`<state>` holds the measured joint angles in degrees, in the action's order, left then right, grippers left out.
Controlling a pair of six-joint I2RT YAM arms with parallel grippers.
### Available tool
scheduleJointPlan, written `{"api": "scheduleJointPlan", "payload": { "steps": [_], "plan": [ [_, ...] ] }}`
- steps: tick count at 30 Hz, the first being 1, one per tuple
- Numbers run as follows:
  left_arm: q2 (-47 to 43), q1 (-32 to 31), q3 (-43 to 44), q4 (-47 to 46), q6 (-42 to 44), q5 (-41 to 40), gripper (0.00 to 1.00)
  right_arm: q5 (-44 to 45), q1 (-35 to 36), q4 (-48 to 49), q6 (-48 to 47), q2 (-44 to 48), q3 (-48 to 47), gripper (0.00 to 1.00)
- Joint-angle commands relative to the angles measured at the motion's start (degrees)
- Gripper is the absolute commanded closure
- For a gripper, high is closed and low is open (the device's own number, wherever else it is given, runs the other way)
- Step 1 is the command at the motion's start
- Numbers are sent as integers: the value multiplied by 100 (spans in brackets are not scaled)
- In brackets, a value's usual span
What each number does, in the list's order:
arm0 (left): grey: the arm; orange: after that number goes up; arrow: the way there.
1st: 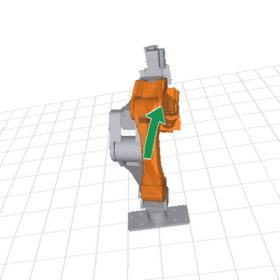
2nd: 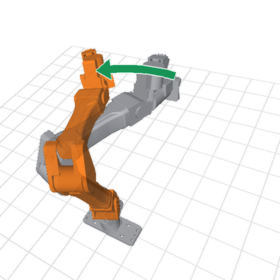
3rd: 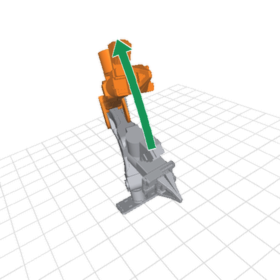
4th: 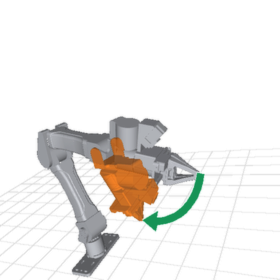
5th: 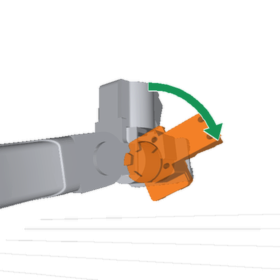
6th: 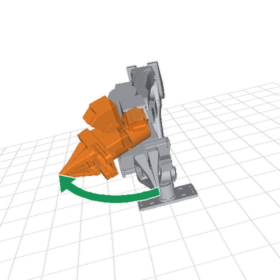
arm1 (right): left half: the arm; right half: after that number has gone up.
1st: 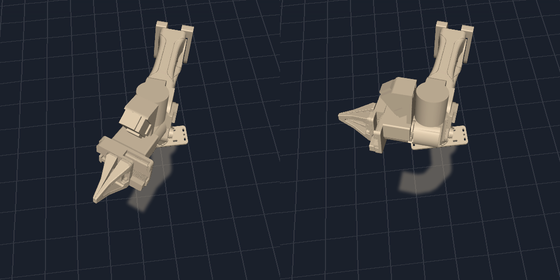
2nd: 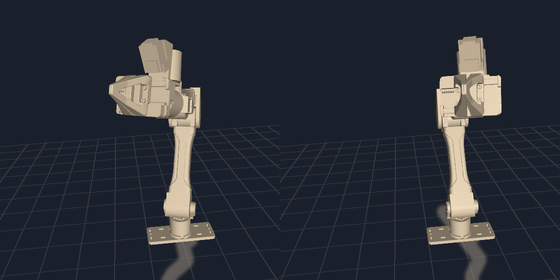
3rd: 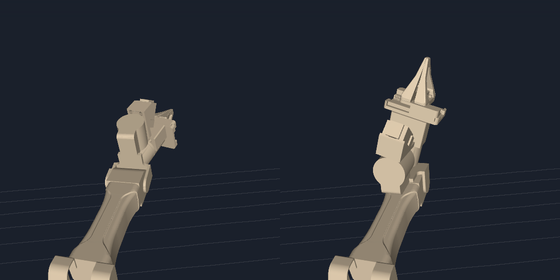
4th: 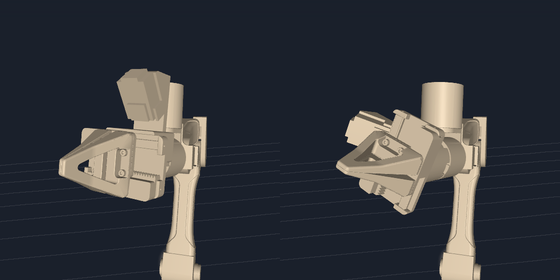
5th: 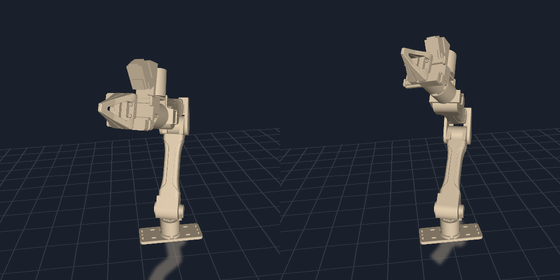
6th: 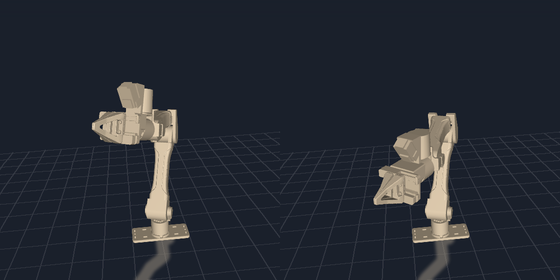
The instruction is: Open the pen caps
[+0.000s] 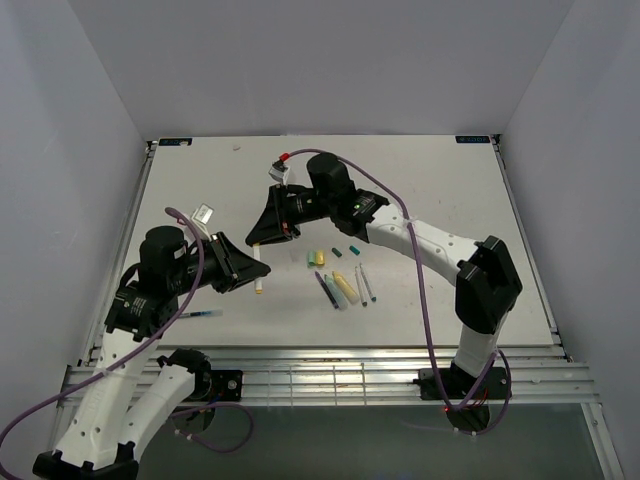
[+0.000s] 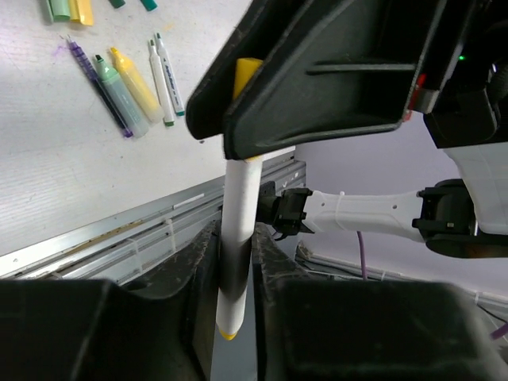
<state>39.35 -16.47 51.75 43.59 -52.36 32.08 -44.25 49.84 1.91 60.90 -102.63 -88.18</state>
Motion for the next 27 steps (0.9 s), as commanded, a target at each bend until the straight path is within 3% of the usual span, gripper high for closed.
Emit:
{"api": "scheduleJointPlan", "payload": {
  "steps": [1,6,9,12,15,17,18,20,21,22,25,26,27],
  "plan": [
    [2,-5,-147,62,42,27,75,-23,34,468,185,-29,-15,92],
    [-68,-5,-340,62,-11,62,83,644,34,-154,-95,-213,-365,92],
    [-94,-5,-393,236,-108,-69,100,1881,34,-2198,-892,-572,-1496,92],
    [-121,-5,-280,465,-161,-412,100,3104,52,-3745,-1326,-1046,-2717,92],
    [-147,-14,-148,693,23,-772,100,3423,-18,-4434,-1520,-1442,-3352,92],
    [-103,-5,-147,677,242,-756,100,2769,-115,-4262,-1616,-1558,-3311,92],
    [-86,-5,-173,555,331,-625,100,2216,-176,-3930,-1617,-1637,-3172,92],
    [-86,-14,-340,300,559,-379,100,551,-290,-2254,-1007,-1672,-2391,92],
    [-121,-6,-393,134,595,-264,100,262,-326,-1813,-767,-1664,-2179,92],
    [-147,-14,-498,27,630,-176,100,7,-335,-582,-547,-1629,-1716,92],
    [-288,-5,-648,-307,709,61,100,-777,-440,2365,1391,-1479,-748,92],
    [-331,-5,-779,-377,701,97,100,-848,-501,4185,2033,-1531,-370,92],
    [-410,-5,-841,-465,666,106,100,-848,-528,4682,2831,-1689,-340,92]
  ]
}}
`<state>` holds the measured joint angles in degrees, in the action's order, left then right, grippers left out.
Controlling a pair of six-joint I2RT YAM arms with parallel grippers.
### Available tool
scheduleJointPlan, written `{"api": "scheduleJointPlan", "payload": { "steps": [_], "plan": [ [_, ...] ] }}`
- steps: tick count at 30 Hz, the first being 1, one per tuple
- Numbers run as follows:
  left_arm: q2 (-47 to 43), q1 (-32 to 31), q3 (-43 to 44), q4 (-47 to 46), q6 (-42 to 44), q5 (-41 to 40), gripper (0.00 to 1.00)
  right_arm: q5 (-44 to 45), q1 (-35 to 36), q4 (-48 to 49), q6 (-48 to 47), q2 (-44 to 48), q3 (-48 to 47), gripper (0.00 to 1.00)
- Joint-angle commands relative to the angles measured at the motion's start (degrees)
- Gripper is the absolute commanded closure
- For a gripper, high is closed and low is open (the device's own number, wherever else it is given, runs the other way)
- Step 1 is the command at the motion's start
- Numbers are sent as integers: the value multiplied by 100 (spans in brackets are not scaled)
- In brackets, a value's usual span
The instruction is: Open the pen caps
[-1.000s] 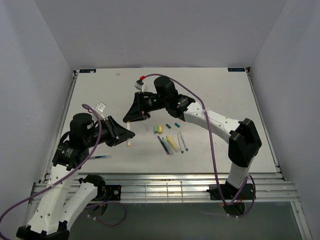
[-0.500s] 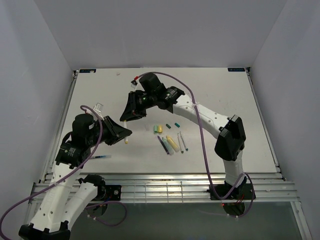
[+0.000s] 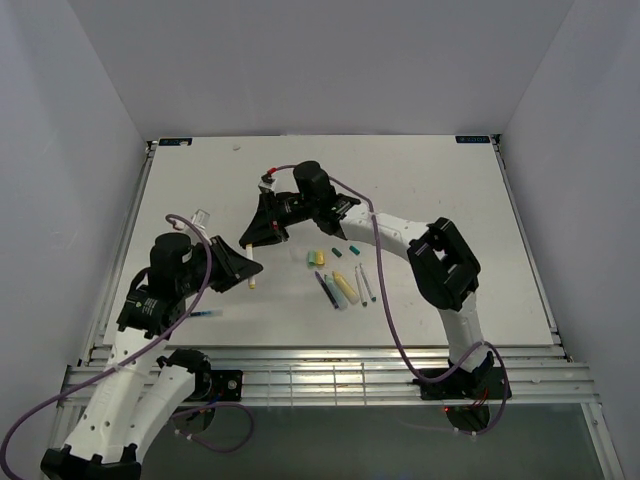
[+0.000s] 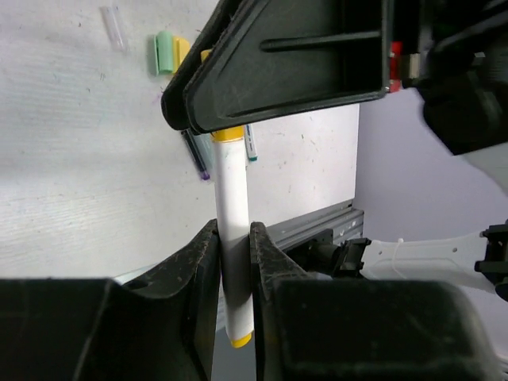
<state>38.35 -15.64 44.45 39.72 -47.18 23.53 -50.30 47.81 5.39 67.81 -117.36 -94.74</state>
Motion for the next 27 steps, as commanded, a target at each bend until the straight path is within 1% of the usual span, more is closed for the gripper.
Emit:
{"api": "scheduleJointPlan", "payload": {
  "steps": [1,4,5,6,9,10,11,12,13,14,15,16,17,18,19,20,25,27],
  "plan": [
    [-345,-88,-173,-122,121,1004,100,-234,-334,4635,2331,-278,290,92],
    [-468,-89,-419,-412,-10,1179,100,-375,-352,5155,2613,-515,9,92],
    [-512,-88,-480,-517,-63,1233,100,-340,-352,5505,2841,-568,25,92],
    [-565,-88,-576,-675,-124,1242,100,-314,-352,6213,3330,-725,17,92],
    [-609,-97,-761,-1001,-309,1409,100,-304,-352,7200,3922,-1042,-201,92],
    [-627,-89,-788,-1010,-379,1374,100,-357,-369,7100,3941,-1078,-238,92],
    [-627,-88,-814,-1002,-406,1313,100,-497,-386,6620,3628,-913,-212,92],
    [-609,-88,-841,-976,-406,1269,100,-515,-421,5058,3112,-737,32,92],
    [-531,-88,-832,-915,-415,1207,100,-516,-518,3876,1540,-570,43,92],
    [-478,-88,-824,-775,-415,1067,100,-263,-562,2272,411,-377,-139,92],
    [-408,-88,-797,-651,-398,953,100,131,-606,533,-731,-419,-1072,92],
    [-346,-97,-701,-502,-380,821,100,605,-659,-2416,-1665,-532,-1656,92],
    [-198,-89,-631,-118,-328,646,100,1645,-694,-3525,-2780,-881,-2184,92],
    [-127,-88,-543,86,-310,244,100,1951,-720,-4214,-3061,-1033,-2546,92],
    [-56,-88,-412,227,-301,83,100,2093,-782,-4857,-3246,-1121,-2750,92],
    [49,-106,-376,342,-292,-5,100,2356,-800,-5054,-3509,-1227,-2743,92],
    [234,-176,-244,334,-380,-331,100,2981,-809,-5241,-4073,-1254,-2164,92],
    [409,-211,-234,290,-354,-332,100,2974,-809,-5189,-4292,-1307,-2040,92]
  ]
}}
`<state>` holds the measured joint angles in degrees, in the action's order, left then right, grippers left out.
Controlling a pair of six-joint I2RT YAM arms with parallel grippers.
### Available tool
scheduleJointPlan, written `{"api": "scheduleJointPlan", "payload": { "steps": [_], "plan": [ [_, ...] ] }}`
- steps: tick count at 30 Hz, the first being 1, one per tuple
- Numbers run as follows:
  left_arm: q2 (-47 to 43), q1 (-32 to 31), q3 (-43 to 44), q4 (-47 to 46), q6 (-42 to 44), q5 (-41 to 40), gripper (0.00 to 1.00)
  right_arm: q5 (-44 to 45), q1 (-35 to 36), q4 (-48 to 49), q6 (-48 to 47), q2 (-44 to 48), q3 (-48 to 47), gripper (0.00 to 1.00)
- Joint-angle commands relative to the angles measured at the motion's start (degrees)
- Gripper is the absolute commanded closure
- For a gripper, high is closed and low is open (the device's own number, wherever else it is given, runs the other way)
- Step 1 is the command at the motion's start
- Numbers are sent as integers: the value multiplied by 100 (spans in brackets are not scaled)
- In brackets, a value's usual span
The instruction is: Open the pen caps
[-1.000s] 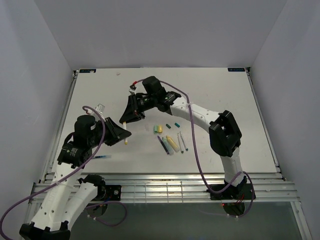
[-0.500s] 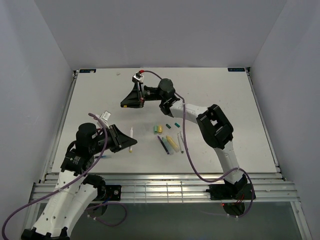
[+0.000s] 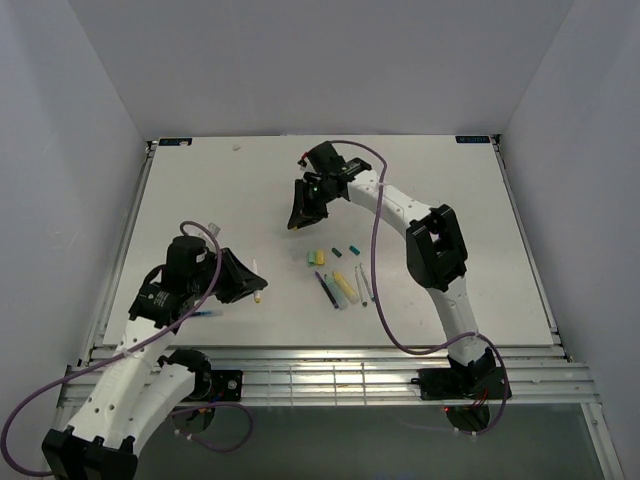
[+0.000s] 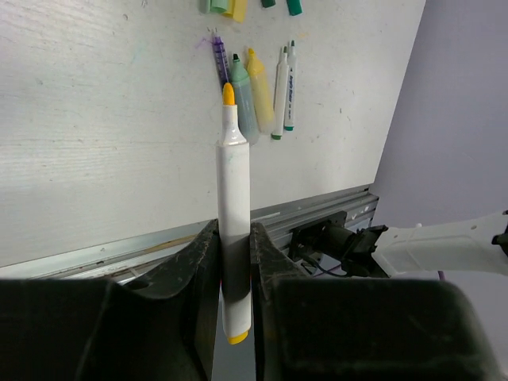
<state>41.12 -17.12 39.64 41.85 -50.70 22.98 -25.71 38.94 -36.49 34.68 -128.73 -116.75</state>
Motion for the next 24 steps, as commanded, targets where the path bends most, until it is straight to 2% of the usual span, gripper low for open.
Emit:
{"api": "scheduleJointPlan", "payload": {
  "steps": [1,15,24],
  "plan": [
    [194,-72,246,69,7,-251,100,506,79,-1000,-1024,-188,179,92],
    [1283,-379,299,-493,95,-189,100,831,281,-992,-1086,-434,188,92],
    [1820,-590,246,-1090,-28,-75,100,787,290,-1000,-937,-610,126,84]
  ]
}}
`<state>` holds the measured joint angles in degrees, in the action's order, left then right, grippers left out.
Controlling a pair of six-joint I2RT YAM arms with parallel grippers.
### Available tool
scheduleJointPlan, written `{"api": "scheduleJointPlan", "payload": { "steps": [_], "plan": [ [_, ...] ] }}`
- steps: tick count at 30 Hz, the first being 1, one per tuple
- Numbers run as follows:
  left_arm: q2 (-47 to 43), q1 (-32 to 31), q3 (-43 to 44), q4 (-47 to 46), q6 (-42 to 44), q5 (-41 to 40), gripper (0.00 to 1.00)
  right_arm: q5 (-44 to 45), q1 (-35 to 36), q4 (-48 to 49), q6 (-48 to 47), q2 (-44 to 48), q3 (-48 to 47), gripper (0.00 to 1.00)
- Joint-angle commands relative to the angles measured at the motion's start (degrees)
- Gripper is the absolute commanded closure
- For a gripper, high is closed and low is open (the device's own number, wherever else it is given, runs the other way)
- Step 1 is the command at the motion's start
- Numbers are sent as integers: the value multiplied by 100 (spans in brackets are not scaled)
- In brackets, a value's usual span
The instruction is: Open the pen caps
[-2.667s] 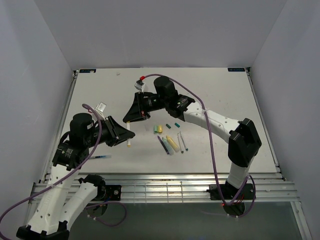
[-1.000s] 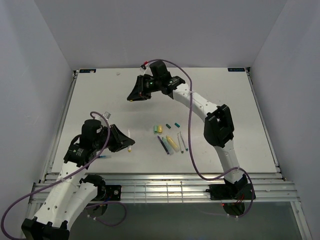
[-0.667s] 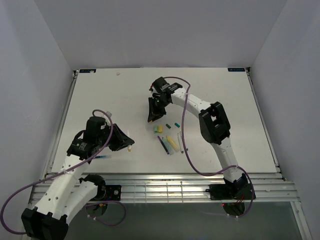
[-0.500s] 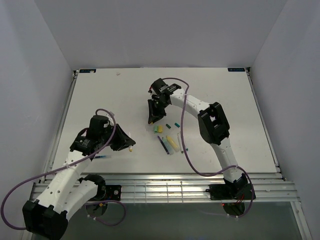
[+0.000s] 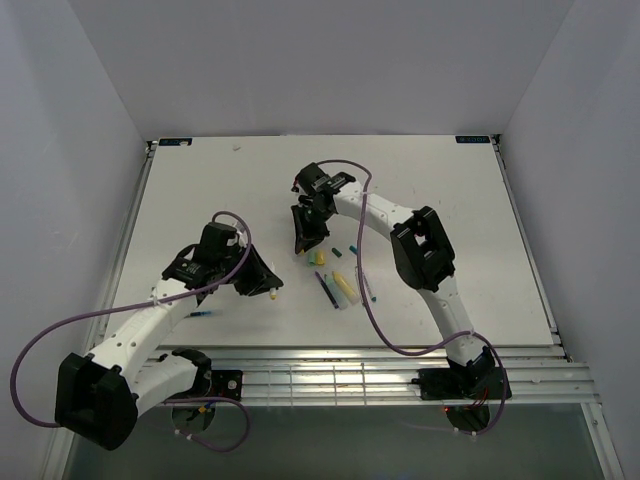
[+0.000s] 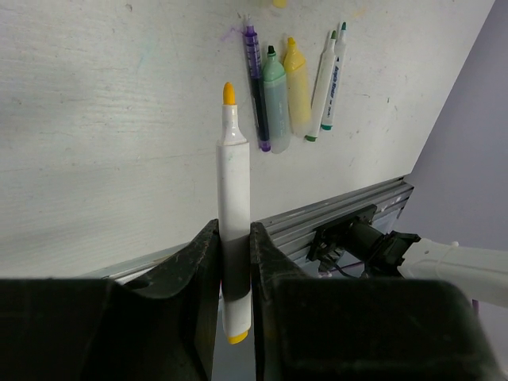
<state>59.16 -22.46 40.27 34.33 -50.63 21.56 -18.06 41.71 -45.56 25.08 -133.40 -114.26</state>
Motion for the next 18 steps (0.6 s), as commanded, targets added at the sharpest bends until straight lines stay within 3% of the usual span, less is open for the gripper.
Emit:
{"api": "scheduleJointPlan", "payload": {
  "steps": [1,13,18],
  "plan": [
    [26,-74,174,-374,-43,67,100,31,3,-93,41,-159,-114,83],
    [-115,-127,-89,-497,-114,155,100,93,3,-67,-12,-300,62,75],
    [-89,-154,-195,-593,-114,287,100,101,3,-67,-21,-318,35,67]
  ]
}}
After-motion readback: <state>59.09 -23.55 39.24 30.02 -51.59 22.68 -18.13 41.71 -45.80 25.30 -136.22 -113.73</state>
